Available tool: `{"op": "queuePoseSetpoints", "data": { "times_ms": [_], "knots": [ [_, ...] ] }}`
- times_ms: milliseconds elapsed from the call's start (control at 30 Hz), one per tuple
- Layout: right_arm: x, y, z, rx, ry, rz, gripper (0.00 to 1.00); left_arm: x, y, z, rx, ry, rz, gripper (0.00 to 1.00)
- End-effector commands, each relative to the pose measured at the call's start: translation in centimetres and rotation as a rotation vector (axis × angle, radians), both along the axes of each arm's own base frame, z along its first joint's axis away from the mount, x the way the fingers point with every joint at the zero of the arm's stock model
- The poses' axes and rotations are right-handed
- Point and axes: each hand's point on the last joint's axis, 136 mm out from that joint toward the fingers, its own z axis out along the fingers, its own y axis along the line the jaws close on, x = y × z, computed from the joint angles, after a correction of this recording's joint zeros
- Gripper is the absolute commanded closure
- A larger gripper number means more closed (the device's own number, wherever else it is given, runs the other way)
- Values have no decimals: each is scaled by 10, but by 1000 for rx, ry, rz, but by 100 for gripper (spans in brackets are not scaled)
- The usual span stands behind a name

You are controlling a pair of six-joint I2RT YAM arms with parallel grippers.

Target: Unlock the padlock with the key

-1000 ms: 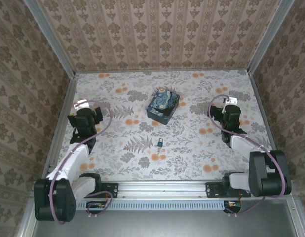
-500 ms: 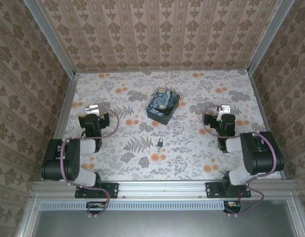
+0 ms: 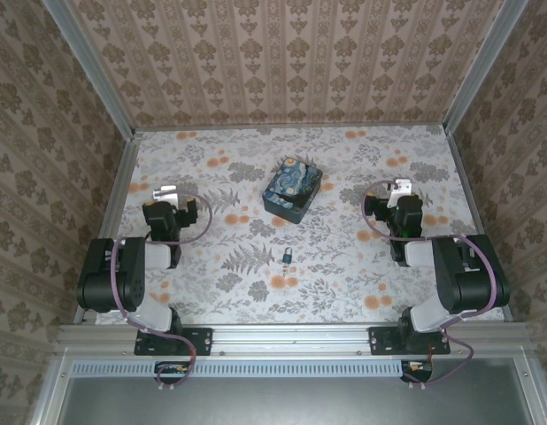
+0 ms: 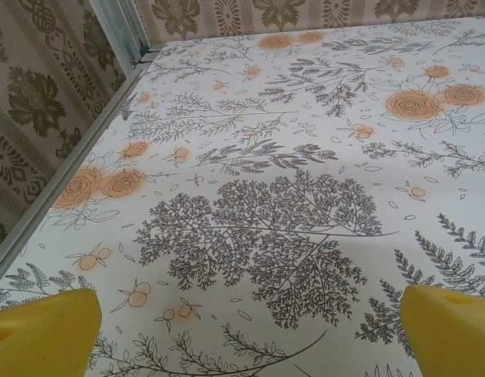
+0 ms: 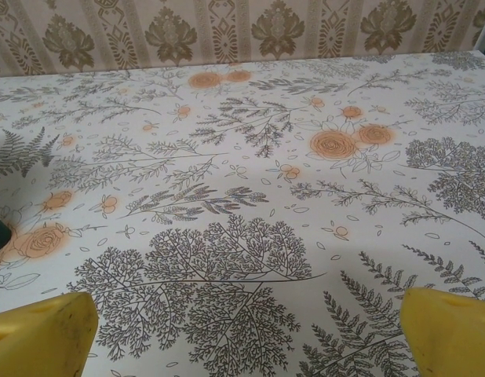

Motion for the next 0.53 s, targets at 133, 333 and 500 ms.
{"op": "queuePoseSetpoints", "data": {
  "times_ms": [133,333,500],
  "knots": [
    [0,6,-2,-15,9,30,1,4,-3,7,-11,-18,-17,0],
    [2,6,-4,-10,20,32,0,5,-2,7,-11,-15,-15,0],
    [0,5,-1,-10,9,31,0,4,-3,7,-10,-18,-18,0]
  ]
}}
